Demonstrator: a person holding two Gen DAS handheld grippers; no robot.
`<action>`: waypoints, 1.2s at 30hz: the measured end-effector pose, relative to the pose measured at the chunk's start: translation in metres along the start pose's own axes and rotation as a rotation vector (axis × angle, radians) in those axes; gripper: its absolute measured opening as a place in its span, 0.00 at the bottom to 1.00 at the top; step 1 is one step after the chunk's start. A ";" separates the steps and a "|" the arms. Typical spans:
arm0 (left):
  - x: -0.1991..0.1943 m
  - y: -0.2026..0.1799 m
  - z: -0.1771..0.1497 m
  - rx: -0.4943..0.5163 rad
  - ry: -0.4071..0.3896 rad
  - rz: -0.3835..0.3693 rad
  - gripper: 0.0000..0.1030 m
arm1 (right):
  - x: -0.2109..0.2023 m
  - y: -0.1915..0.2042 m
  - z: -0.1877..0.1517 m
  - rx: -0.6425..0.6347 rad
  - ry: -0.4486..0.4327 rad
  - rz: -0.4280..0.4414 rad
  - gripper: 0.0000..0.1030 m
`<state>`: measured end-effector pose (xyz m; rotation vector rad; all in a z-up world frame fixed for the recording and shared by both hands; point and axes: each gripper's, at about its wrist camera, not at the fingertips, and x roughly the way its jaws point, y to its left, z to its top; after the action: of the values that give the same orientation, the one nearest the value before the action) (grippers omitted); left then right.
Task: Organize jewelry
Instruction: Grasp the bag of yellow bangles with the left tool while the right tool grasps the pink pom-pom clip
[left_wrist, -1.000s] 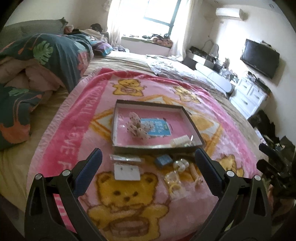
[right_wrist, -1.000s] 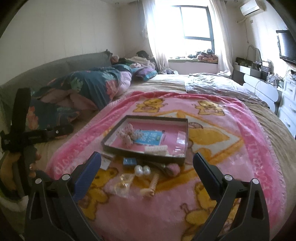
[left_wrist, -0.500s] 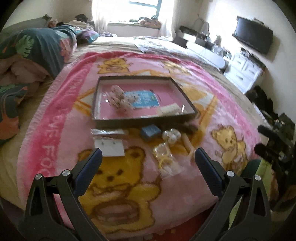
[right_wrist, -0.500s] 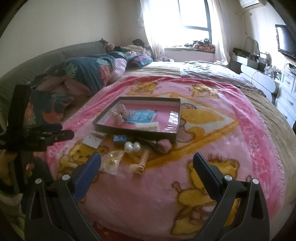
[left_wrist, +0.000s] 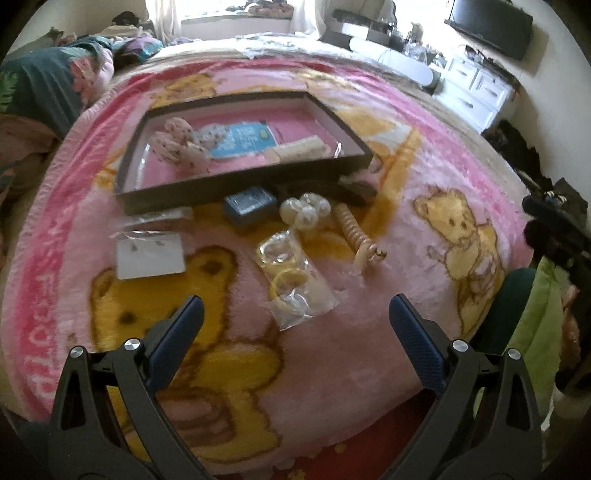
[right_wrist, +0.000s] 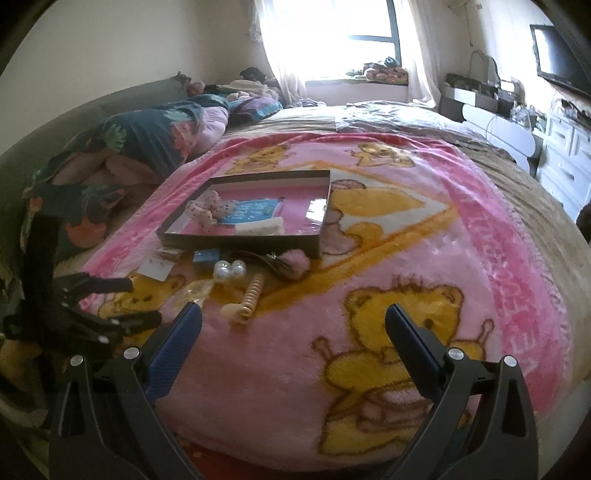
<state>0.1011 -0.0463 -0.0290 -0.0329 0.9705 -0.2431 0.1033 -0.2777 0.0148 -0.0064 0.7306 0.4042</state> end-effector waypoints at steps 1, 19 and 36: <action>0.006 -0.001 0.000 0.001 0.007 0.000 0.91 | 0.003 -0.002 0.000 0.009 0.006 0.001 0.96; 0.057 0.000 0.007 0.003 0.047 -0.006 0.65 | 0.076 0.001 0.013 0.014 0.117 0.006 0.96; 0.054 0.011 0.005 -0.002 0.028 -0.057 0.38 | 0.161 -0.015 0.038 0.085 0.217 0.016 0.72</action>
<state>0.1368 -0.0478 -0.0718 -0.0594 0.9984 -0.2951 0.2410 -0.2288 -0.0635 0.0360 0.9624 0.3909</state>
